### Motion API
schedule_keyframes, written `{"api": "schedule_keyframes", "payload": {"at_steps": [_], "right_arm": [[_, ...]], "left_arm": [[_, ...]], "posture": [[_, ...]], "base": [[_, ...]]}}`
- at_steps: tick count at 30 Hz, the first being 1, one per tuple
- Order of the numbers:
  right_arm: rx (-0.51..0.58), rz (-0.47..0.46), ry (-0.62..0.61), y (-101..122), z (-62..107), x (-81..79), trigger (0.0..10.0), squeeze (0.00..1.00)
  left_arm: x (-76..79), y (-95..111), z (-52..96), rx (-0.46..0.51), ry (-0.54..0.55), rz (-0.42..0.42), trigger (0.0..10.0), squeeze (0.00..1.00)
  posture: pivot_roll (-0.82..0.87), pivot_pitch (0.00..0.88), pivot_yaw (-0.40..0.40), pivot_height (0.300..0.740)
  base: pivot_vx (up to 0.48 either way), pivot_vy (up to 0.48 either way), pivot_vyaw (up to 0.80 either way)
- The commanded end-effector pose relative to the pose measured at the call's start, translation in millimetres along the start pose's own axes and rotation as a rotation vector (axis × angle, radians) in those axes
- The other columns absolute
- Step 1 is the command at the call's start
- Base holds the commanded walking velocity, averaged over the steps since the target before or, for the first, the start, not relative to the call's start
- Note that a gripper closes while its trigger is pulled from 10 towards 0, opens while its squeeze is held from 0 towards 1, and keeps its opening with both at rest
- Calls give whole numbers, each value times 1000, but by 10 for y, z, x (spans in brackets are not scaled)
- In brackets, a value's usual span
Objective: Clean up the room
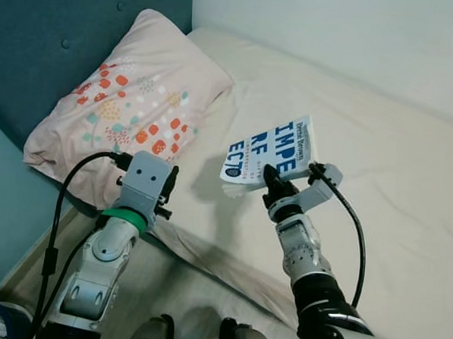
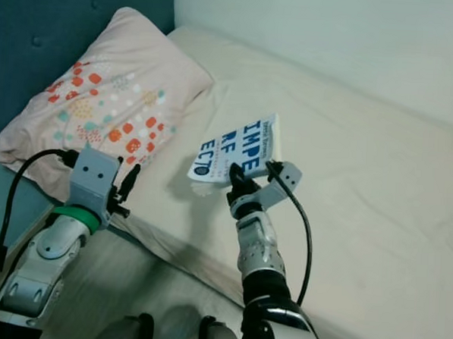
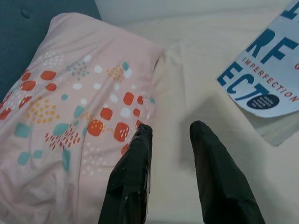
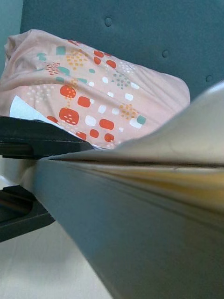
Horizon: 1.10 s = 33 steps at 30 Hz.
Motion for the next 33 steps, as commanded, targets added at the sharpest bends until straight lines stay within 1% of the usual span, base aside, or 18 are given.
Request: {"api": "schedule_keyframes", "payload": {"at_steps": [1, 12, 16, 18, 23, 25, 26, 27, 28, 29, 31, 32, 33], "right_arm": [[20, 1, 13, 29, -7, -8, 10000, 0], [24, -6, 18, 31, -21, -14, 10000, 0], [25, -12, 22, 28, -35, -33, 10000, 0], [25, -12, 22, 28, -35, -33, 10000, 0], [30, -37, 37, 34, -57, -72, 10000, 0], [40, -89, 65, 61, -84, -115, 10000, 0], [40, -89, 65, 61, -84, -115, 10000, 0], [49, -130, 84, 87, -105, -140, 10000, 0], [71, -196, 105, 152, -145, -167, 10000, 0], [71, -196, 105, 152, -145, -167, 10000, 0], [86, -235, 117, 191, -169, -183, 10000, 0], [86, -235, 117, 191, -169, -183, 10000, 0], [91, -255, 126, 204, -178, -197, 10000, 0]], "left_arm": [[6, -15, 18, -10, -5, 6, 10000, 0], [-5, -15, 19, -14, -4, 0, 10000, 0], [-22, -17, 35, -19, -4, -5, 10000, 0], [-22, -17, 35, -19, -4, -5, 10000, 0], [-38, -12, 50, -23, -3, -9, 10000, 0], [-47, -10, 62, -25, -4, -12, 10000, 0], [-47, -10, 62, -25, -4, -12, 10000, 0], [-50, -8, 69, -27, -5, -13, 10000, 0], [-52, -4, 85, -29, -8, -17, 10000, 0], [-52, -4, 85, -29, -8, -17, 10000, 0], [-51, 1, 95, -31, -10, -18, 10000, 0], [-51, 1, 95, -31, -10, -18, 10000, 0], [-51, 5, 102, -31, -10, -19, 10000, 0]], "posture": [[107, 164, 35, 660], [116, 161, 38, 630], [123, 167, 44, 610], [123, 167, 44, 610], [135, 178, 52, 596], [141, 183, 57, 596], [141, 183, 57, 596], [146, 187, 62, 596], [152, 194, 65, 596], [152, 194, 65, 596], [159, 199, 67, 596], [159, 199, 67, 596], [165, 204, 68, 596]], "base": [[0, 0, 0], [0, 0, 0], [0, 0, 0], [0, 0, 0], [0, 0, 0], [0, 0, 0], [0, 0, 0], [0, 0, 0], [0, 0, 0], [0, 0, 0], [0, 0, 0], [0, 0, 0], [0, 0, 0]]}}
Point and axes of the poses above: a point about 5 cm out from each wrist's last joint towards the gripper, its own z axis pointing back from the gripper into the wrist, its own y axis along the axis of the wrist's last joint, x = y × z, the point moved 3 cm from there along -z, pointing out of the wrist towards the gripper, and after that the axes turned 8 degrees about z, right-handed, at the moved point
